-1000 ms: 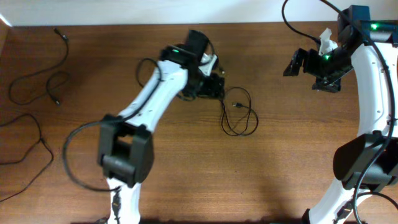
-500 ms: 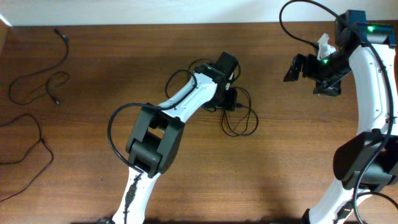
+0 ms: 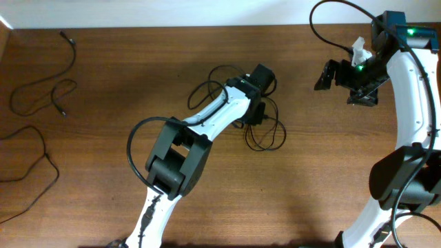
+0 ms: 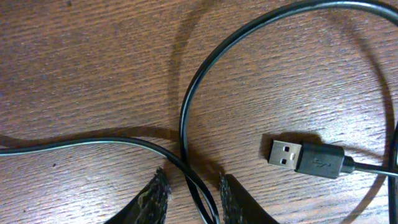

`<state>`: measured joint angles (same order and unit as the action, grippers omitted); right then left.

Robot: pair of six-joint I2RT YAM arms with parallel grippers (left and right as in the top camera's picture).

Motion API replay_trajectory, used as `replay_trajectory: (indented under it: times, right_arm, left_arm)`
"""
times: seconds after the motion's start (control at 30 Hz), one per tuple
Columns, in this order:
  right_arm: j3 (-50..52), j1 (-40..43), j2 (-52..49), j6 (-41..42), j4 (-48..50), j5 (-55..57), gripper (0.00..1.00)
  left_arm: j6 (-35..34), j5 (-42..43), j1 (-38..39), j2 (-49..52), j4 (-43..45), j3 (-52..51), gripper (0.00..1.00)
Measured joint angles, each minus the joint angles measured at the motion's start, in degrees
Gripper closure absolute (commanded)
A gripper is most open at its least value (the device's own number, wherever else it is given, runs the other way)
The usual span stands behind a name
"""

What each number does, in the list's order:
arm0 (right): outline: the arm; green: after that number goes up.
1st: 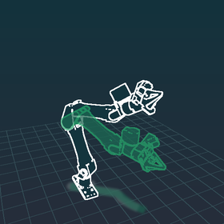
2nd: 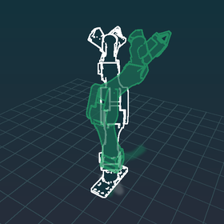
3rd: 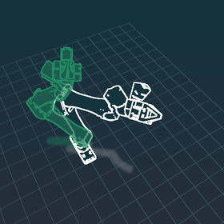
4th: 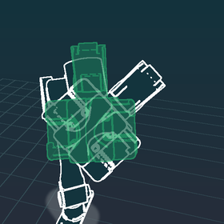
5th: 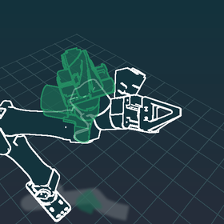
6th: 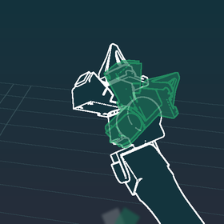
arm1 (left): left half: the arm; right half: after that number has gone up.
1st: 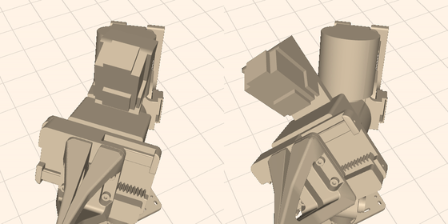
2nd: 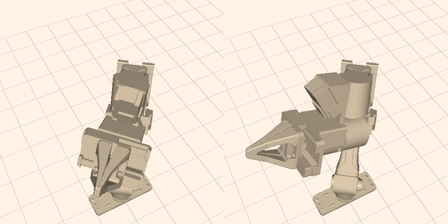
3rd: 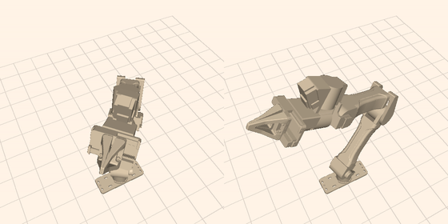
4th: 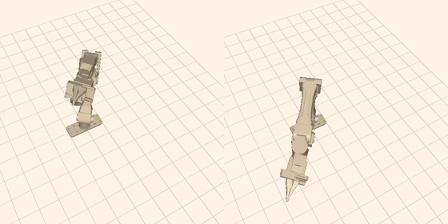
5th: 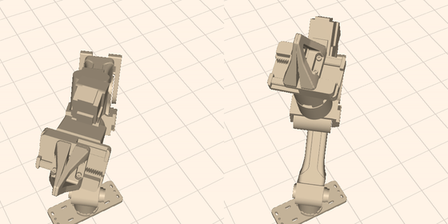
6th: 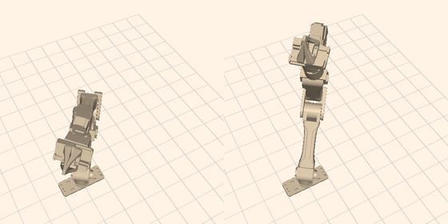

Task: Untangle cables

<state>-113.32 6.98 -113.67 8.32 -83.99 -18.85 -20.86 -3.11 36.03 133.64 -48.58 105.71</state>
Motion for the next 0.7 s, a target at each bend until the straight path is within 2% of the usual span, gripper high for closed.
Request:
replay_trajectory:
  times: [0.1,0.13,0.23,0.33,0.5,0.6,0.7]
  right_arm:
    - [0.0,0.0,0.0,0.02,-0.04,0.0,0.0]
    - [0.0,0.0,0.0,0.0,-0.09,0.0,0.0]
    - [0.0,0.0,0.0,0.0,-0.28,0.0,0.0]
    - [0.0,0.0,0.0,0.0,-0.52,0.0,0.0]
    - [0.0,0.0,0.0,0.02,-0.68,0.02,0.0]
    - [0.0,0.0,0.0,0.0,-1.2,0.02,0.0]
    - [0.0,0.0,0.0,0.04,-1.31,0.02,0.0]
  left_arm:
    - [-0.02,-0.63,0.02,0.33,-0.02,0.02,0.97]
    - [-0.11,-0.87,0.0,0.42,0.02,0.15,1.0]
    - [0.57,-0.5,-0.5,0.87,-1.68,1.68,1.0]
    - [1.07,-0.09,-4.15,1.33,-9.18,6.34,1.0]
    - [4.2,-0.13,-17.38,-3.37,-16.61,23.93,1.0]
    - [4.85,-0.13,-25.62,-10.05,-16.31,30.18,1.0]
    - [5.03,-0.17,-39.89,-14.73,-12.39,32.79,1.0]
